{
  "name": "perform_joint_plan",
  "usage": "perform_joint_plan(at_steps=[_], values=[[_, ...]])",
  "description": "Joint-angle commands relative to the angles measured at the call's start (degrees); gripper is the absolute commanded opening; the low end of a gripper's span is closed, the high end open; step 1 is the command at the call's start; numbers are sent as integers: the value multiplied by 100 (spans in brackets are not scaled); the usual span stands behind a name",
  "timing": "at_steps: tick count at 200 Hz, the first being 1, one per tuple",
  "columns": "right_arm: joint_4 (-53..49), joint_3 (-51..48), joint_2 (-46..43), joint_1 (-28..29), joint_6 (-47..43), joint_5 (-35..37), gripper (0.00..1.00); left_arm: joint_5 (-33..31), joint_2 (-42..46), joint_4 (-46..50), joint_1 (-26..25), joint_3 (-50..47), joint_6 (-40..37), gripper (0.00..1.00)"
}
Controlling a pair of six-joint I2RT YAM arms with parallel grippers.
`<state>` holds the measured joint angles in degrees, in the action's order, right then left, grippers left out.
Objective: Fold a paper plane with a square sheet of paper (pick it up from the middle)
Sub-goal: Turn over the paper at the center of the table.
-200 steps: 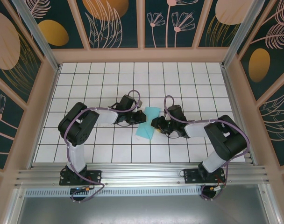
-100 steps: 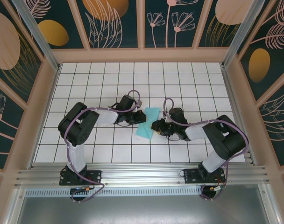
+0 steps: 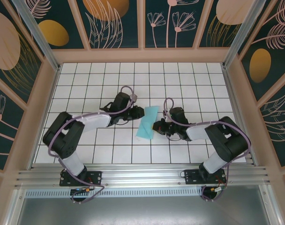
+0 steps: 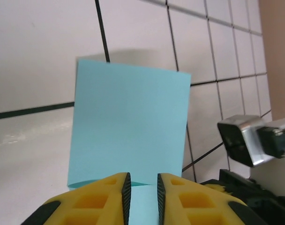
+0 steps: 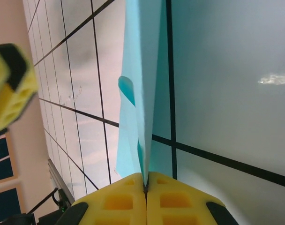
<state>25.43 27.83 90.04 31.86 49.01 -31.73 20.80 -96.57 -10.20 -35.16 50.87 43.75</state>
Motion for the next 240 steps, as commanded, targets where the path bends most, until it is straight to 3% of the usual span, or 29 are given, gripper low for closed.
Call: perform_joint_plan(at_steps=[1,26,67,99,121,145,195,227,240], values=[[-1090,456,-560,35,-531,332,6,-651,632,58,22,-232,96,27],[-2853,1135,-1139,207,-1080,1279,5,-1371,1411,251,35,-561,173,27],[-5932,2537,-1451,697,-1345,3848,5,-2375,2652,544,184,-1203,482,32],[-8087,3834,-631,1317,-1101,5553,4,-3124,3497,692,282,-1713,685,33],[-9093,4496,220,1775,-805,6171,2,-3615,4060,747,316,-2055,843,34],[-9444,4988,1149,2126,-697,6165,2,-4205,4707,926,334,-2339,1008,34],[-9208,6556,3038,2723,-728,5272,9,-5134,6134,1409,383,-2785,896,36],[-8921,7463,3774,2840,-918,4542,20,-5164,6537,1612,390,-2797,651,37],[-8354,7458,3623,2808,-1020,4131,38,-5030,6516,1688,387,-2751,614,37]])
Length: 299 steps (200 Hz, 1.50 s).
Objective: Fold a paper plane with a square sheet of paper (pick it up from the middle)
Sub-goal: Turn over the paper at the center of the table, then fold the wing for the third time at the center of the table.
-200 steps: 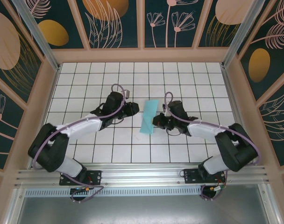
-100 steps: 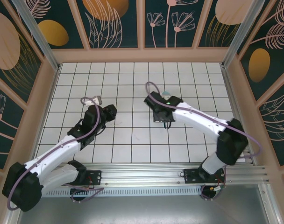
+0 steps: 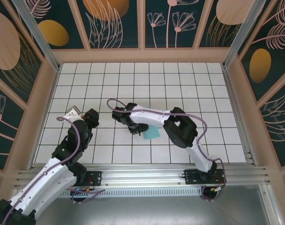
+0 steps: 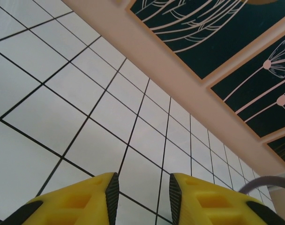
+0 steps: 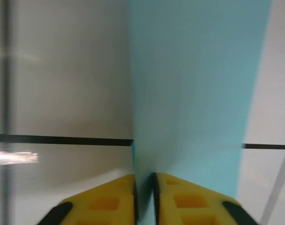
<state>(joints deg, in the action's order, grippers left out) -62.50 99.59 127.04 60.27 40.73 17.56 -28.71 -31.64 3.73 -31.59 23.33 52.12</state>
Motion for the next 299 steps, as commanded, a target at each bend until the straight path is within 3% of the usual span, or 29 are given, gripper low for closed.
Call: perform_joint_plan(at_steps=[1,17,30,56,68,82,113,159,198,299], values=[[488,277,-98,-37,-208,-833,39,-59,20,295,31,4,-230,37],[1263,-25,-499,-187,-410,-1541,43,197,-88,319,31,61,-219,38],[1818,-437,-1001,-292,-408,-1644,45,504,-241,232,31,95,-237,38],[3370,-2011,-2393,-721,-337,-2363,45,1500,-805,-210,33,158,-260,38],[4008,-2834,-2987,-1010,-281,-2694,38,2093,-1216,-609,32,150,-218,35],[4738,-3787,-3542,-1425,-242,-3386,21,2654,-1817,-943,31,255,-84,30],[5885,-5071,-4228,-1860,-225,-4600,5,3822,-3234,-1918,22,648,33,28],[6199,-5353,-3927,-1861,-323,-5017,4,4886,-5370,-2278,-57,1813,-61,14],[6601,-5373,-3321,-1853,-237,-5366,4,5346,-6439,-2280,-82,2352,-38,13],[6931,-5862,-2629,-1716,-127,-5327,3,5247,-7743,-2074,-89,2562,-34,10]])
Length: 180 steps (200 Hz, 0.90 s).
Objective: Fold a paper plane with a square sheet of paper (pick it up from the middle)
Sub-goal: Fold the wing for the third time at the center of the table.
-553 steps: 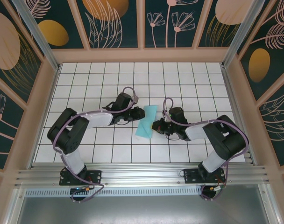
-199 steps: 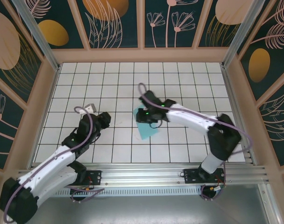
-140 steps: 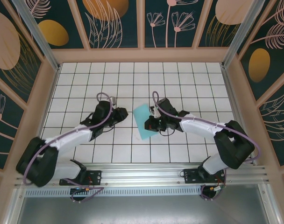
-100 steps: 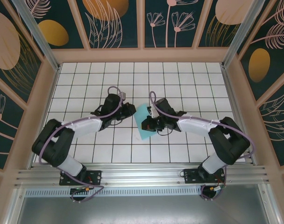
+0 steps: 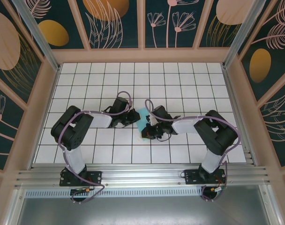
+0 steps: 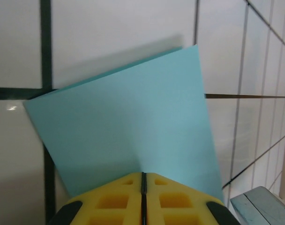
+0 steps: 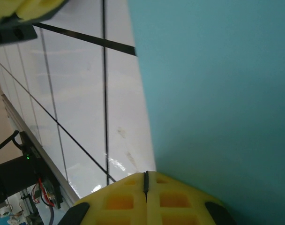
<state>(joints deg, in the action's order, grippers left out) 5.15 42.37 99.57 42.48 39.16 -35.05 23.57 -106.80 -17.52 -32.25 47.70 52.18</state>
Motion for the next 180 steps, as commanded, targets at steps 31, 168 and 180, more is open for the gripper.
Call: perform_joint_plan(at_steps=[31,168,180], values=[[53,-202,76,139,24,33,5,-20,-428,106,-26,99,-49,7],[-220,-509,-842,429,307,568,8,-128,-342,352,-24,107,-435,6],[-419,-366,-1206,360,228,830,11,-36,-302,374,-27,157,-585,7]])
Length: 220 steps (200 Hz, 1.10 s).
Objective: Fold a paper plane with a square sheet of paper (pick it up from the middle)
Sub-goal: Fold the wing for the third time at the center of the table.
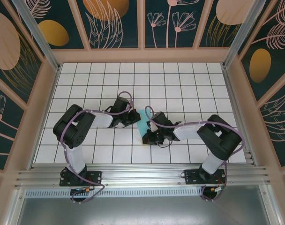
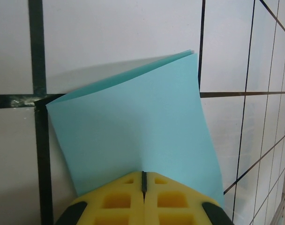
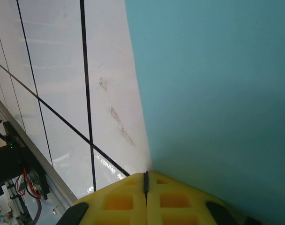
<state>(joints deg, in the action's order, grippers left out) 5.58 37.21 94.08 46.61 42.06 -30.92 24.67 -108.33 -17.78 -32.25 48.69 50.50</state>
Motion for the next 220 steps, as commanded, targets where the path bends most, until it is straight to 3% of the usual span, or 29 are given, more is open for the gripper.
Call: perform_joint_plan(at_steps=[1,21,32,57,95,152,220], values=[[-480,161,-687,-63,-69,436,11,-137,-151,403,-27,60,-439,7],[-697,182,-1198,-447,-202,895,18,-40,-126,513,-23,196,-734,8],[-708,67,-1310,-778,-207,1018,28,45,-157,580,-31,294,-916,9],[-388,-82,-1101,-1479,-364,486,35,246,-262,692,-27,484,-1214,9],[-309,151,-595,-1727,-509,311,40,288,-381,971,-35,668,-1566,10],[330,216,-48,-1887,-378,-232,42,416,-333,995,-27,669,-1657,11],[663,338,250,-1985,-168,-462,30,611,-267,1065,-35,906,-1851,14]])
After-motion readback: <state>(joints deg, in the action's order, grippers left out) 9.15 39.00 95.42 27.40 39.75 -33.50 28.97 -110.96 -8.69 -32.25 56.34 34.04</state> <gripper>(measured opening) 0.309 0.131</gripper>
